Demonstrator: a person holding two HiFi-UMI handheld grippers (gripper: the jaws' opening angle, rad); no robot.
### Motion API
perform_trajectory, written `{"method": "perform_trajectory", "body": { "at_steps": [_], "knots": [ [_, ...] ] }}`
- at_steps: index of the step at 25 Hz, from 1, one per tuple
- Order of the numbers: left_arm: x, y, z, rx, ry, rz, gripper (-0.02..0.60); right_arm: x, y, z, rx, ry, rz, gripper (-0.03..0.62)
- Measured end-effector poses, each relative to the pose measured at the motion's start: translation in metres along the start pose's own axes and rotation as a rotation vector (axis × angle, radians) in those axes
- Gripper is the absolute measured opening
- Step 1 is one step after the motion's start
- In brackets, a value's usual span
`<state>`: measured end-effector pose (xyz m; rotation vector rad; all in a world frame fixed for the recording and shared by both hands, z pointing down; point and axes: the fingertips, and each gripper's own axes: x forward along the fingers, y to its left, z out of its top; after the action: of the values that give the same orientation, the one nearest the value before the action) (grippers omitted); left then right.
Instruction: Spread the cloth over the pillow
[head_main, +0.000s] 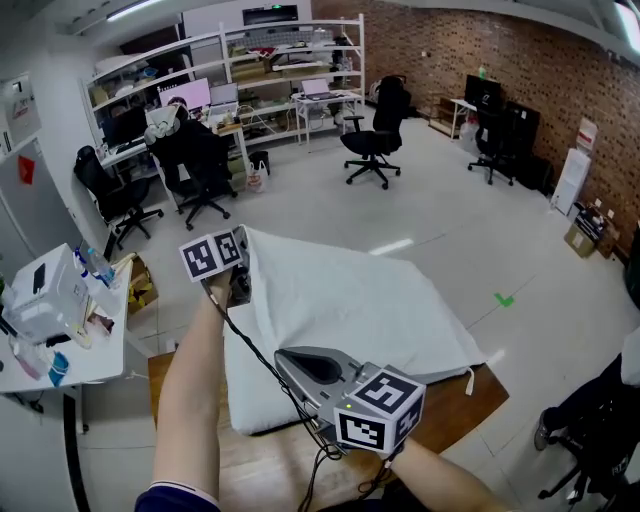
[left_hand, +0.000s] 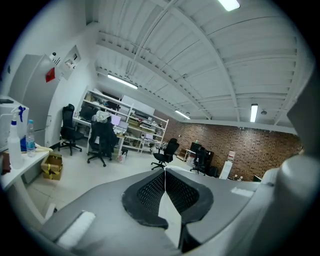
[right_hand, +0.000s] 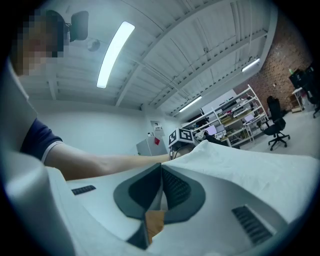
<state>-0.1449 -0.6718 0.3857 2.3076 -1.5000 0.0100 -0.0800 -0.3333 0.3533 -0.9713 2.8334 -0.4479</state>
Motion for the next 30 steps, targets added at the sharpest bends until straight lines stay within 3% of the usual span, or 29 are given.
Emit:
{"method": "perform_trajectory", "body": {
  "at_steps": [16, 30],
  "knots": [
    [-0.065, 0.123, -0.035, -0.057, 0.032, 0.099, 0.012, 0.069, 0.064, -0.052, 0.044, 0.087, 0.079, 0.017],
    [-0.035, 0.172, -0.094, -0.108, 0.112, 0.101, 0.012, 0.101, 0.040, -0.082, 0.116, 0.135, 0.049, 0.017]
  ]
}}
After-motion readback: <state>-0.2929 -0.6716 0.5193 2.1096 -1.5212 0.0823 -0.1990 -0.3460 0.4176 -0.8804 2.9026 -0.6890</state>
